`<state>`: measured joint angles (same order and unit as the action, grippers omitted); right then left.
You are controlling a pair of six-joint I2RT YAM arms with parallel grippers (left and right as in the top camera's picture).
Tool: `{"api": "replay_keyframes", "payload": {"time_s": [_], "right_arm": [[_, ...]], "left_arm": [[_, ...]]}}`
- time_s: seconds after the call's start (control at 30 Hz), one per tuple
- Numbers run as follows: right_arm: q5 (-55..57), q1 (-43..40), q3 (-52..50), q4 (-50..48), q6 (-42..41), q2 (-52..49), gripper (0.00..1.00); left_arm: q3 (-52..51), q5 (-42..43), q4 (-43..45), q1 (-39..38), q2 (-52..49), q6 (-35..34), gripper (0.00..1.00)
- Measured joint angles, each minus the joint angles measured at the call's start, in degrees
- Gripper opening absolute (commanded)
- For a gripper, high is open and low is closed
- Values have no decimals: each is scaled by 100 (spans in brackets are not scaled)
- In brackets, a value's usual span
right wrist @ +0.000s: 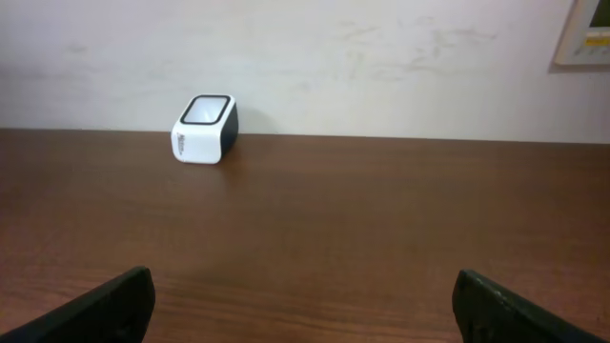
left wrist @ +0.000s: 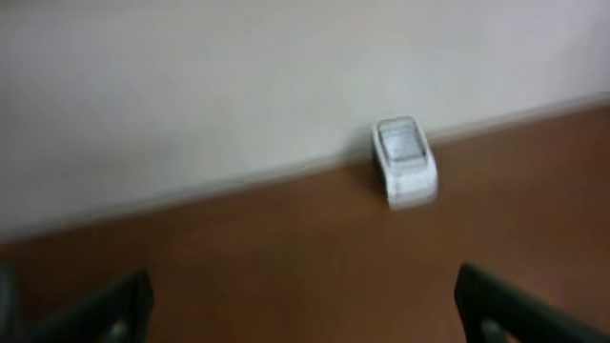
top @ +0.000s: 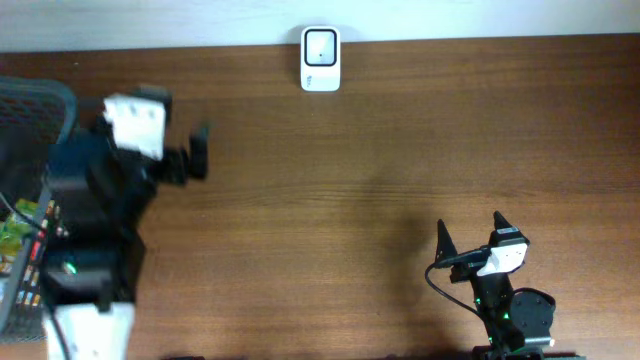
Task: Scan the item barcode
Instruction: 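Reach the left gripper into the grey basket and grasp a green drink pouch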
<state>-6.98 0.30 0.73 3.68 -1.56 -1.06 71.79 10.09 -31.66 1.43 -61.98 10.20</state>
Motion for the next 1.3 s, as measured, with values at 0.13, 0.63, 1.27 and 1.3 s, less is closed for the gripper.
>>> {"api": "replay_keyframes", "payload": {"time_s": [0.13,0.63,1.27,1.3], "right_arm": [[0,0,0,0,-2,0,99],[-2,0,0,0,0,0,99],[-2,0,0,0,-2,0,99],[0,0,0,0,-2,0,99]], "left_arm": [[2061,46,-1268,4,-1014,0,99],[2155,-1235,-1185,844,-1351,0,99],[2133,-1338,-1899,3947,-3773,20,89],[1971,-1329,-1657,3950,-3836,105,90]]}}
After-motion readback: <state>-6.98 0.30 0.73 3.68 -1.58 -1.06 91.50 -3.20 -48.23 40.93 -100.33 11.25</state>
